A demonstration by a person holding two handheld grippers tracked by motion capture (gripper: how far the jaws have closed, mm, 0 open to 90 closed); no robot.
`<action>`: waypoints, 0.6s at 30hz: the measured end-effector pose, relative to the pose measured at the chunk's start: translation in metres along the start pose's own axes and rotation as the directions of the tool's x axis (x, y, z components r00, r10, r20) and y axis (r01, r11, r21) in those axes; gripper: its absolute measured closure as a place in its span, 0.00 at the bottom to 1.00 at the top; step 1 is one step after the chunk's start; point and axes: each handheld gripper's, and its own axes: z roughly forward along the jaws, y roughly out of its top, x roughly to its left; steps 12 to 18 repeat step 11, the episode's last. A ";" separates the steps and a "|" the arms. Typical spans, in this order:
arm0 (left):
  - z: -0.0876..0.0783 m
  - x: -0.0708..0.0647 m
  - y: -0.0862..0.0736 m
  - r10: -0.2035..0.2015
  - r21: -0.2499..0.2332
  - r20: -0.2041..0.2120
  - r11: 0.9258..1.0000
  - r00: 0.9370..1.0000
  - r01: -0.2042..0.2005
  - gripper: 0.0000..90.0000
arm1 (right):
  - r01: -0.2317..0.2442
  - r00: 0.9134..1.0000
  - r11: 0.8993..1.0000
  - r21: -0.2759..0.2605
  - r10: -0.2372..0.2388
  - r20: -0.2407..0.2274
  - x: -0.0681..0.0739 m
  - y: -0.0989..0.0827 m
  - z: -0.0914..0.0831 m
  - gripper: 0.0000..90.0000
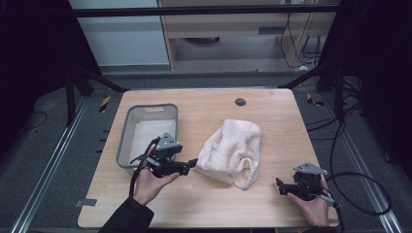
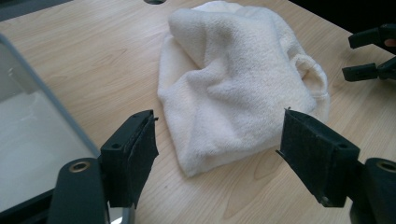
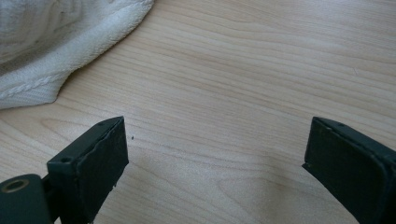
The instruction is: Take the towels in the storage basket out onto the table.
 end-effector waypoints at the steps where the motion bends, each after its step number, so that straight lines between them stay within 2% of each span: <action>1: 0.000 0.000 0.000 0.000 0.000 0.000 1.000 1.000 0.000 0.29 | 0.000 1.000 1.000 0.000 0.000 0.000 0.000 0.000 0.000 0.07; 11: -0.029 0.008 -0.033 -0.037 -0.040 -0.014 0.999 0.999 0.036 0.31 | -0.005 1.000 1.000 -0.006 0.005 -0.003 0.001 -0.001 -0.002 0.07; 18: -0.029 0.008 -0.033 -0.037 -0.040 -0.014 0.999 0.999 0.036 0.31 | -0.005 1.000 1.000 -0.006 0.005 -0.003 0.001 -0.001 -0.002 0.07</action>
